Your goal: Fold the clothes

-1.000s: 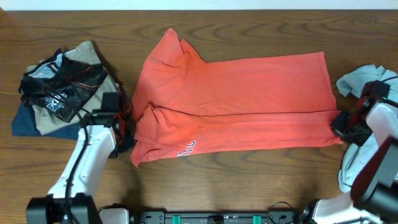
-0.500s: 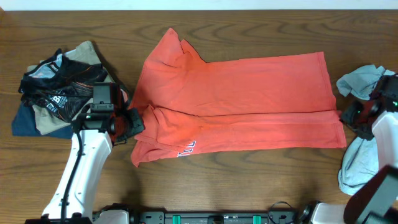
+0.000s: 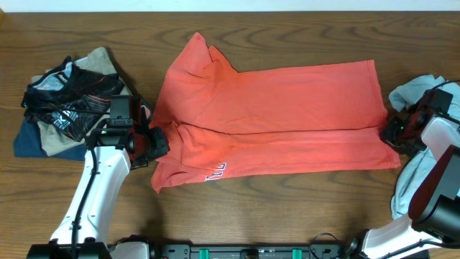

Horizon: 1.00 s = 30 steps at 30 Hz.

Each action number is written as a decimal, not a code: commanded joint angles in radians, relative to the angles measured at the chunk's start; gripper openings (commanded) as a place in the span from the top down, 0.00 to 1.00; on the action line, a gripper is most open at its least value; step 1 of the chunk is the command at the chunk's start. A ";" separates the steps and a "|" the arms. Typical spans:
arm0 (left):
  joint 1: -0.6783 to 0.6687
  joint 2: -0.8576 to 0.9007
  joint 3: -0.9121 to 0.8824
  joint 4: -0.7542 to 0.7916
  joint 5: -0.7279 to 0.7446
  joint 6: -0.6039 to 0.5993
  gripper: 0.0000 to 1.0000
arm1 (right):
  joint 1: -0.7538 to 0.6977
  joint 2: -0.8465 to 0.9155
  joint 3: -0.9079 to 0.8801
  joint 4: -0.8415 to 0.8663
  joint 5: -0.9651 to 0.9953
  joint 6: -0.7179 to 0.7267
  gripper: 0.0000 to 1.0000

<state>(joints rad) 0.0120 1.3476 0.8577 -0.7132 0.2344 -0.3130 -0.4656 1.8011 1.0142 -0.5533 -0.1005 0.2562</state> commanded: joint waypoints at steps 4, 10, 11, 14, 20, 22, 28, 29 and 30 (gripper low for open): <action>0.001 0.005 0.012 -0.003 0.009 0.013 0.76 | 0.002 0.021 0.002 0.031 -0.031 -0.006 0.93; 0.001 0.005 0.012 -0.003 0.009 0.013 0.76 | 0.001 0.021 0.002 0.037 -0.031 -0.007 0.90; 0.001 0.005 0.012 -0.003 0.009 0.013 0.76 | 0.001 0.021 0.002 0.039 -0.031 -0.006 0.90; 0.001 0.005 0.012 -0.003 0.009 0.013 0.76 | 0.001 0.021 0.002 0.056 -0.031 -0.006 0.85; 0.001 0.005 0.012 -0.004 0.009 0.013 0.76 | 0.001 0.021 0.002 0.099 -0.031 -0.006 0.86; 0.001 0.005 0.012 -0.003 0.009 0.013 0.76 | 0.001 0.021 0.002 0.105 -0.031 -0.006 0.91; 0.001 0.005 0.012 -0.003 0.009 0.013 0.76 | 0.000 0.020 0.005 0.083 -0.108 -0.007 0.99; 0.001 0.005 0.012 -0.003 0.009 0.013 0.76 | -0.002 0.020 0.009 0.072 -0.157 -0.007 0.99; 0.001 0.005 0.012 -0.003 0.009 0.013 0.76 | -0.006 0.020 0.015 0.065 -0.219 -0.006 0.99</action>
<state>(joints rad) 0.0120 1.3476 0.8577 -0.7132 0.2375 -0.3130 -0.4660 1.8095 1.0142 -0.4782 -0.1818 0.2523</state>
